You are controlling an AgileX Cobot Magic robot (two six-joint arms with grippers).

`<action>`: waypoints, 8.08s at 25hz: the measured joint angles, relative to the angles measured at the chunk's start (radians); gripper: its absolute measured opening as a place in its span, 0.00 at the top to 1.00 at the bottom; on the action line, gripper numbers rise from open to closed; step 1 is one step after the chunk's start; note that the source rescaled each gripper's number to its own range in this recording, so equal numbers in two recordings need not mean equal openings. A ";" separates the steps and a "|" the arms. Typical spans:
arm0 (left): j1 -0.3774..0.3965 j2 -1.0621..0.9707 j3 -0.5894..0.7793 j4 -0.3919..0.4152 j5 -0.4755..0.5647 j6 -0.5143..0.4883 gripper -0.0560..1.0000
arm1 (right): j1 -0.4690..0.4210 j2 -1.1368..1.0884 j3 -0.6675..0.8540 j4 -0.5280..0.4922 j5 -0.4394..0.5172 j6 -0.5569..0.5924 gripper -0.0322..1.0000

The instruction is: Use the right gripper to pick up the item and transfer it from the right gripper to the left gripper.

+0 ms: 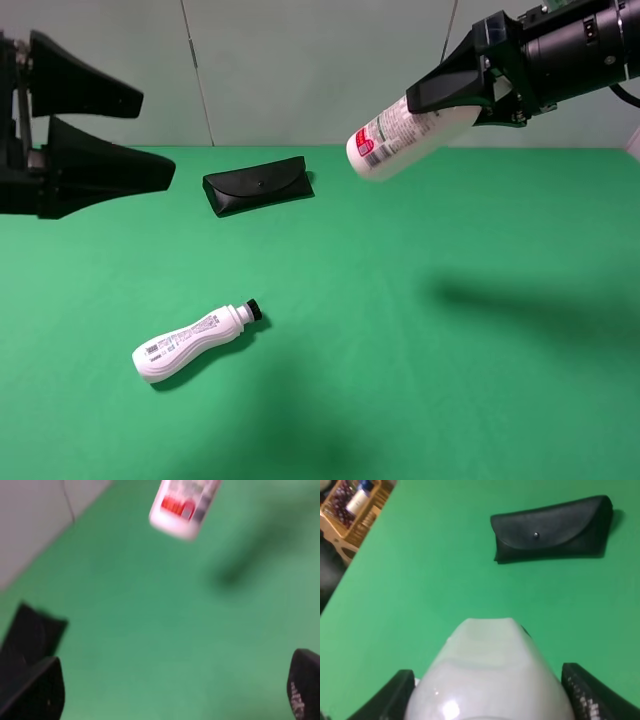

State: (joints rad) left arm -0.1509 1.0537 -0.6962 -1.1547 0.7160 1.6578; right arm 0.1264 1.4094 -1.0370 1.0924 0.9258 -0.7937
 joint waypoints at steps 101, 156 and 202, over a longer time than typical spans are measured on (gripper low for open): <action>-0.380 0.667 -0.350 -0.567 -0.130 0.734 0.25 | 0.065 0.041 -0.041 0.124 0.048 -0.042 0.93; -0.380 0.675 -0.349 -0.555 -0.163 0.767 0.95 | 0.065 0.033 -0.048 0.138 0.001 -0.038 0.01; -0.380 0.677 -0.349 -0.554 -0.199 0.752 0.95 | 0.065 -0.698 0.116 -1.157 -0.140 0.904 0.00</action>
State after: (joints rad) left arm -0.5308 1.7303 -1.0456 -1.7085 0.5172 2.4093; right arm 0.1915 0.7117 -0.9211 -0.0646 0.7855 0.1099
